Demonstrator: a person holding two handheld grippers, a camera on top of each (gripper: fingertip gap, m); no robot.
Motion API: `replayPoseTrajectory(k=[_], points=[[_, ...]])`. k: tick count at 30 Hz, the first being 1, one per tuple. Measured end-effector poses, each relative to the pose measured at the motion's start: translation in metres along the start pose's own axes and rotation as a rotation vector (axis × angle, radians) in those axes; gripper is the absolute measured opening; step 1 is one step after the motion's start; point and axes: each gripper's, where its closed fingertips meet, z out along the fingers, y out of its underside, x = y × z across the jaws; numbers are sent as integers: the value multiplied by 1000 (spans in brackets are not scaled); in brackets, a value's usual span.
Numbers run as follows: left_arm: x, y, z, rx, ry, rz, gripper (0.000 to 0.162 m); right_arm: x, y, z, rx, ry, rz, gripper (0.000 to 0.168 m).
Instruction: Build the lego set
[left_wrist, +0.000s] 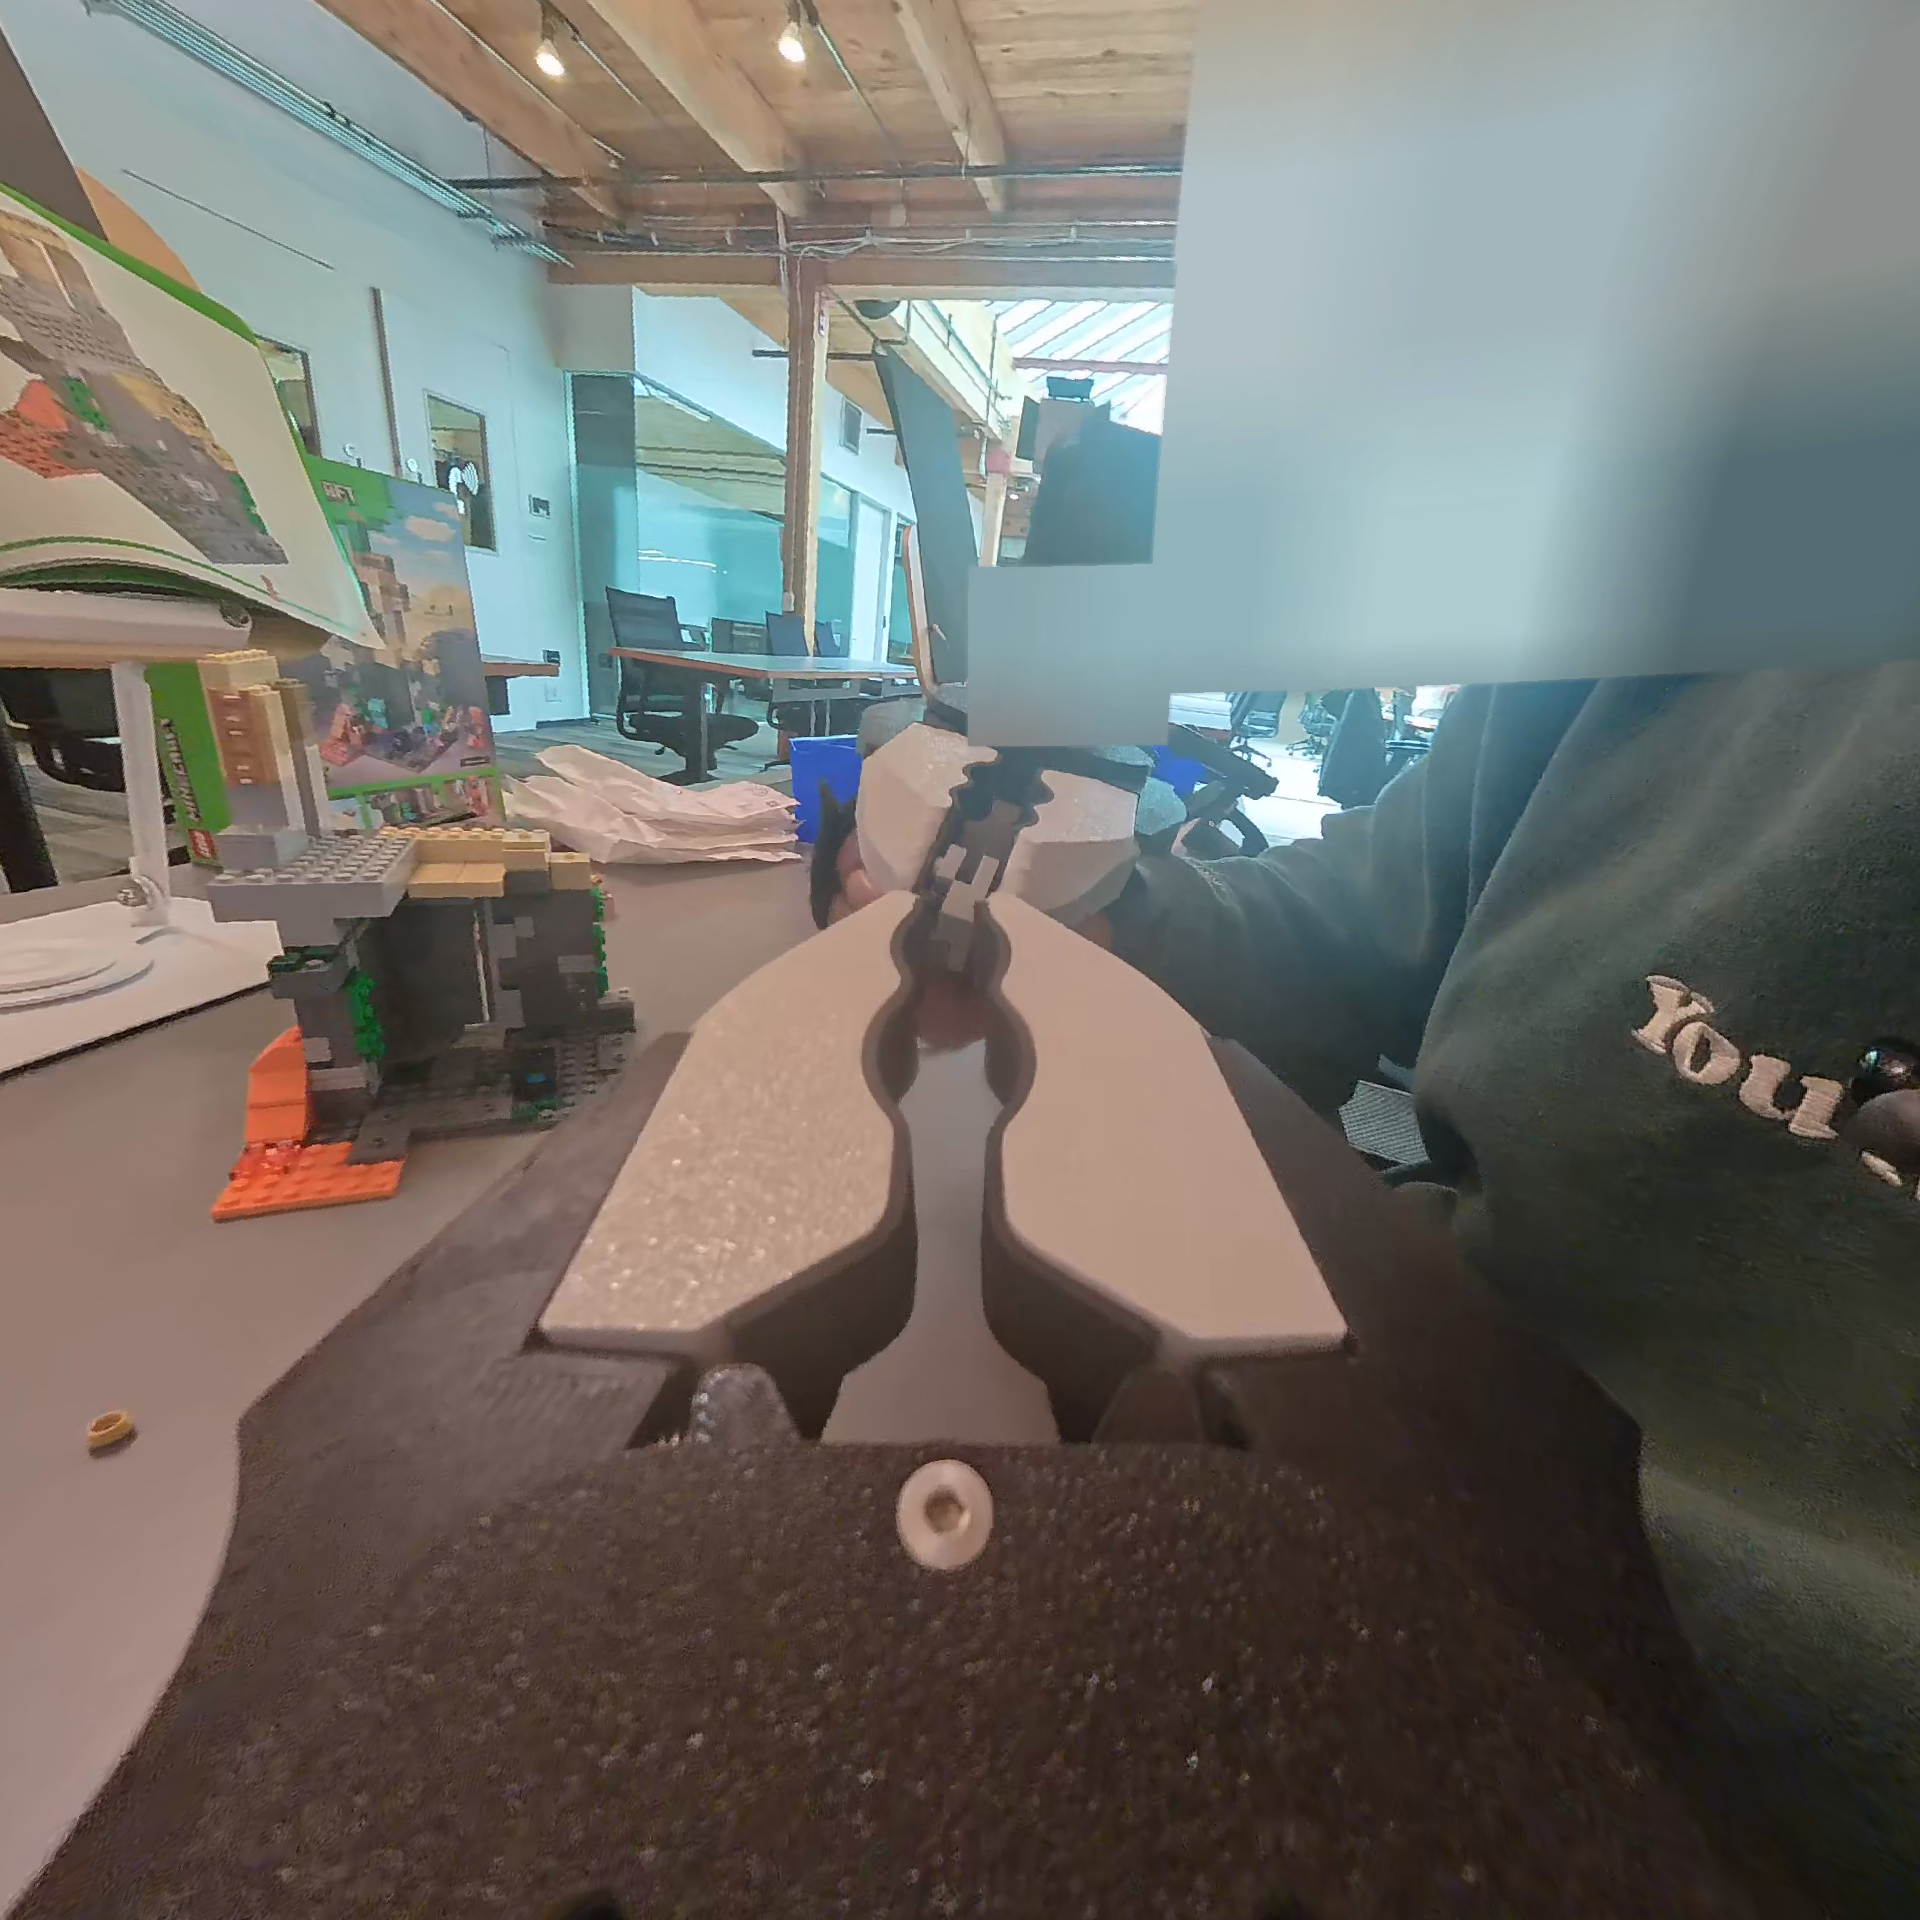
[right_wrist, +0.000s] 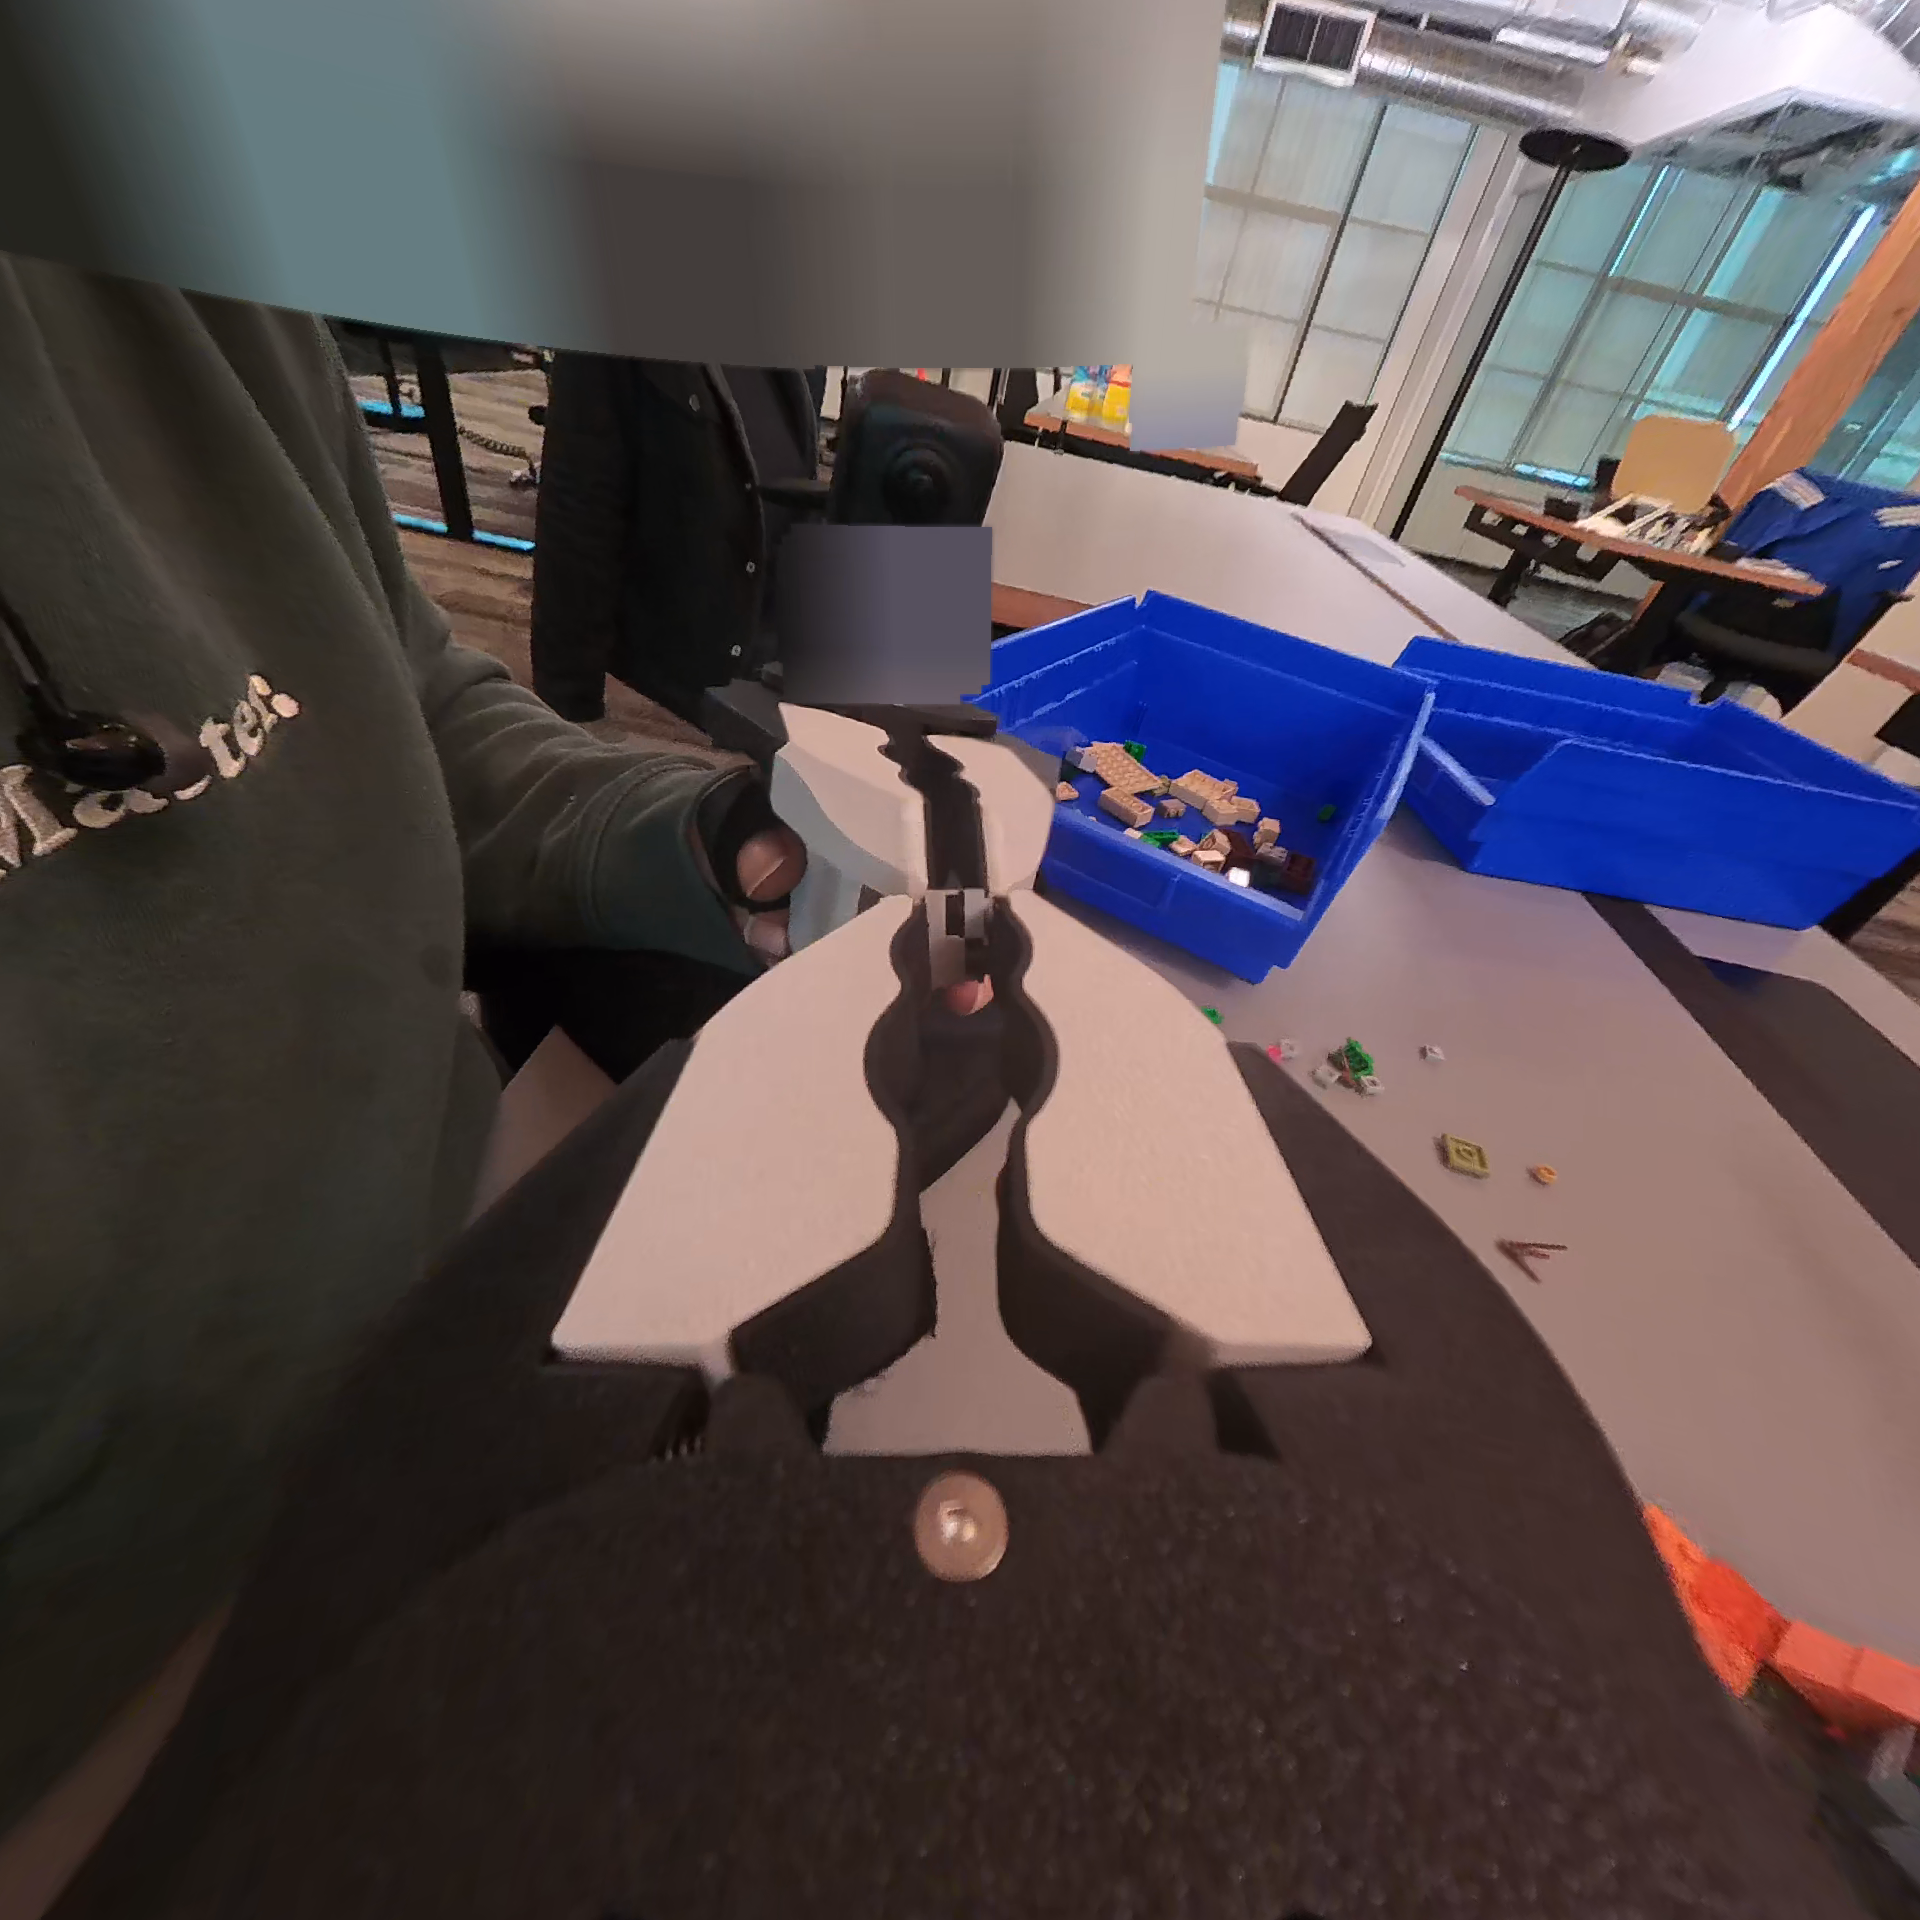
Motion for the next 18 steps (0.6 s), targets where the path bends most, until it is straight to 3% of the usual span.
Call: replayPoseTrajectory(k=[11,18], points=[[-3,2,0,-10,-24,17,16,2,1,-3,-47,52,-156,11],[-7,15,8,-76,4,-173,23,5,20,-5,-244,94,-438,11]])
